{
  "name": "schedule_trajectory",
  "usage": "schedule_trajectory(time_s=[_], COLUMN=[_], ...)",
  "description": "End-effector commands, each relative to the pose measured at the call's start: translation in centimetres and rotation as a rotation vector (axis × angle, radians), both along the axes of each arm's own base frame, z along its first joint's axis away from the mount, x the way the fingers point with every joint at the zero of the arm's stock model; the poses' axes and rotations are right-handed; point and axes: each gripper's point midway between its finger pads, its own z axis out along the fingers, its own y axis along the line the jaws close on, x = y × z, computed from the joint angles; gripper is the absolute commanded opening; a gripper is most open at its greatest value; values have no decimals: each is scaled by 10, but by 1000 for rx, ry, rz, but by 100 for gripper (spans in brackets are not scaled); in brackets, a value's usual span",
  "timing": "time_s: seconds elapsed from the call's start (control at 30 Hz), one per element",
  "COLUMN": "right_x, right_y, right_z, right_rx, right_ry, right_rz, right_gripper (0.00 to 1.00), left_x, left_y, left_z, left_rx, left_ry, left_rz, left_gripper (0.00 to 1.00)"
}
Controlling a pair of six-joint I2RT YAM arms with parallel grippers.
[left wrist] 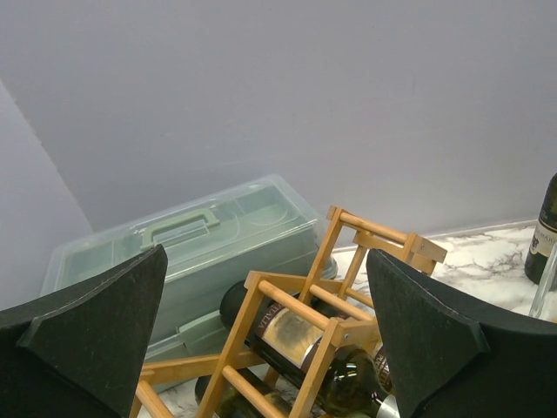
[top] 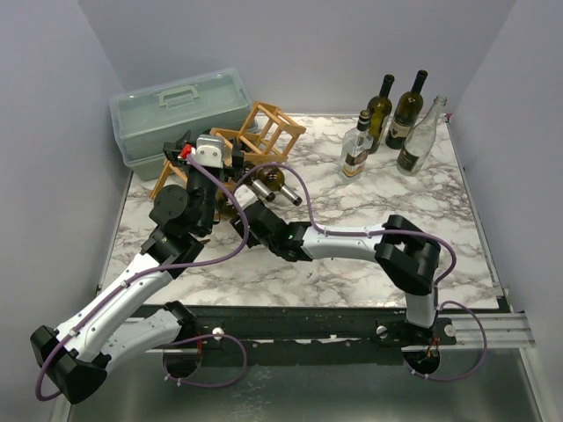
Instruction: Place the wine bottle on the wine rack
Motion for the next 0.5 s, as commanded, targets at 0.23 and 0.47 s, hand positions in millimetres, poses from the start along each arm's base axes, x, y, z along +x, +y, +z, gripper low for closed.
schedule_trajectory(time_s=[0.23,0.47], right_x=[-48,-32], right_y=[-42,-68], right_z=[60,105], right_rx=[164,220], right_ry=[75,72], right_rz=[53,1], right_gripper=[64,73], left_x=[-3,-8], left_y=[0,3], left_z=[4,12], left_rx=[-16,-36], left_ry=[-20,-38], left_rz=[-12,-18], left_gripper=[98,98])
